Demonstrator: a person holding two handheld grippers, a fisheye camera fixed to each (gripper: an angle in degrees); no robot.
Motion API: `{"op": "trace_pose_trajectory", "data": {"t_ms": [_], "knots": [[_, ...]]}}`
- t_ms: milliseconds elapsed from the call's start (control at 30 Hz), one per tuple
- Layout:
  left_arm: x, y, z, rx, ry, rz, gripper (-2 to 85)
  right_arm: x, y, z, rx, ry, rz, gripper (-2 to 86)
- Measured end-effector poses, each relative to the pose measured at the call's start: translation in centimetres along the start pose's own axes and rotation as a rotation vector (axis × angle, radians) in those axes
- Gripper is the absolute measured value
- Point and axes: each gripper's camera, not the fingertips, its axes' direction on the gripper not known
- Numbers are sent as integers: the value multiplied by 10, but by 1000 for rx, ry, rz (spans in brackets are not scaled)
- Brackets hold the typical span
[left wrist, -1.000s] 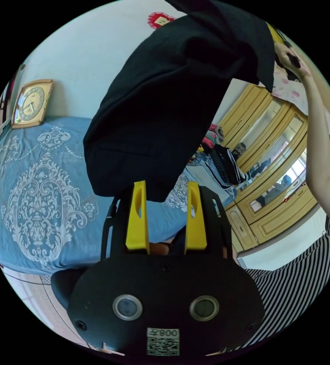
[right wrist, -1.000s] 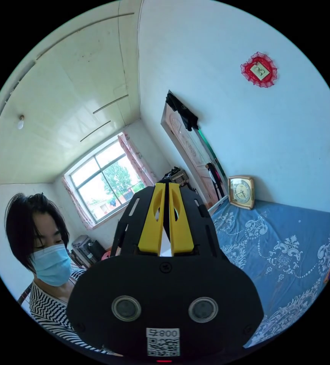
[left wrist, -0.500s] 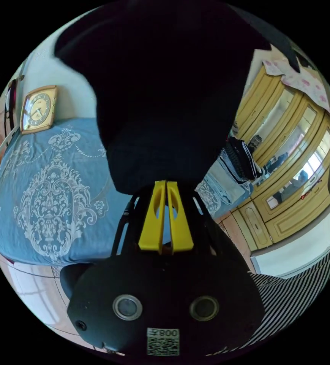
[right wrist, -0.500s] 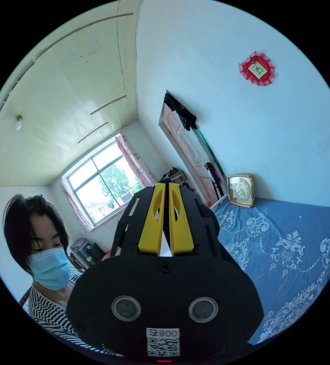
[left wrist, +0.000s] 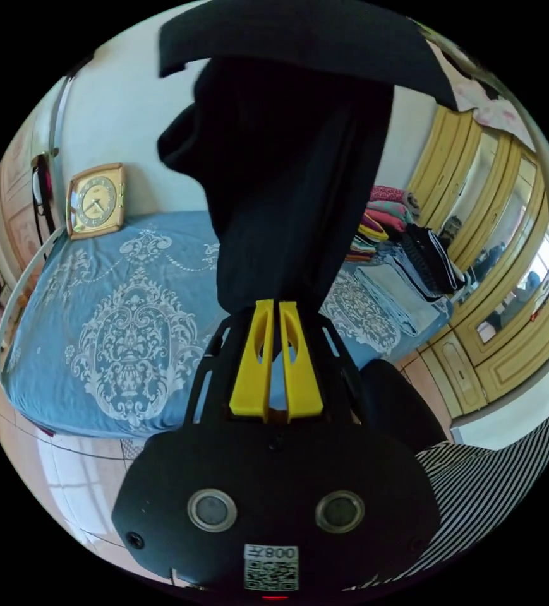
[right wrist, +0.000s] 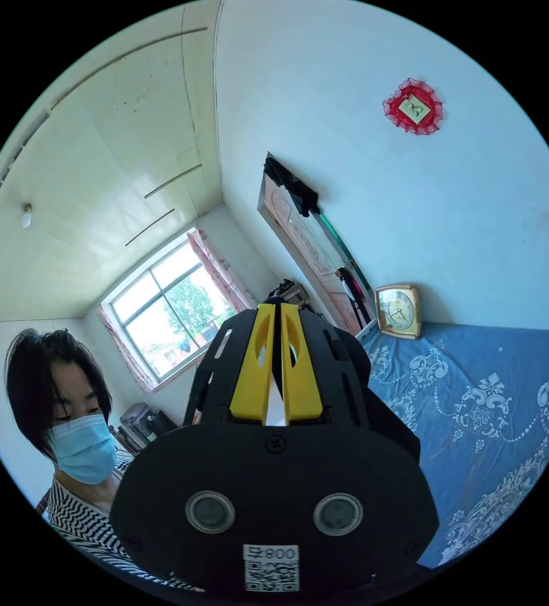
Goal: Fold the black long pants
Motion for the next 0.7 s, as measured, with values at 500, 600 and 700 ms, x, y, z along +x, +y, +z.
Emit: {"op": "trace_pose_trajectory", "data": {"t_ms": [500, 600, 700], "knots": [[-106, 49, -173, 220, -347, -41, 9, 51, -19, 29, 135, -7, 92, 11], [-103, 31, -212, 259, -388, 40, 9, 50, -18, 24, 173, 0, 85, 11], [-105, 7, -209, 226, -374, 103, 9, 70, 1, 23, 186, 76, 158, 10]]}}
